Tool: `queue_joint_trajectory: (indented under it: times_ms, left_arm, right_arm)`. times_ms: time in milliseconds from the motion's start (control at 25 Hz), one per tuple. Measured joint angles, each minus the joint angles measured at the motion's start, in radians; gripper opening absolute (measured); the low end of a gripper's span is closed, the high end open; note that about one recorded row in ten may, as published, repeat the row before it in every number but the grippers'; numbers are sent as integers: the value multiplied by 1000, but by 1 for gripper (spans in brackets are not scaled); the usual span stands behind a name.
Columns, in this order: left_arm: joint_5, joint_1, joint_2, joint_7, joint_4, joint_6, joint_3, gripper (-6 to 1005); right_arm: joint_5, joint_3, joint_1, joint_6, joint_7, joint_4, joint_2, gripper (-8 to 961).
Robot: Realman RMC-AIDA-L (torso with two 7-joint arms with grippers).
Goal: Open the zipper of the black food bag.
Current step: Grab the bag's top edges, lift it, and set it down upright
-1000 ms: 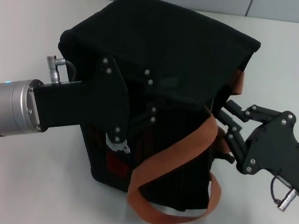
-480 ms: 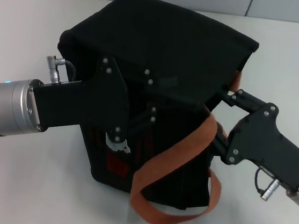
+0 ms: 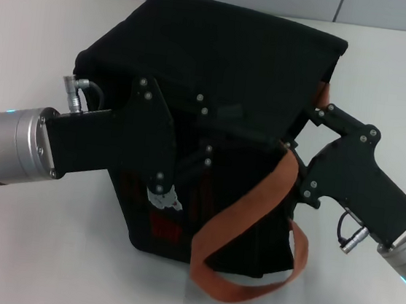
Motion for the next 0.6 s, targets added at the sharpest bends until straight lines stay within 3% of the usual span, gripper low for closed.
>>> queue_joint_trajectory:
  times_ms: [600]
  left_arm:
    - [1, 2, 0, 15, -4, 1, 4, 169]
  right_arm:
    - [-35, -14, -20, -55, -105, 21, 0, 319]
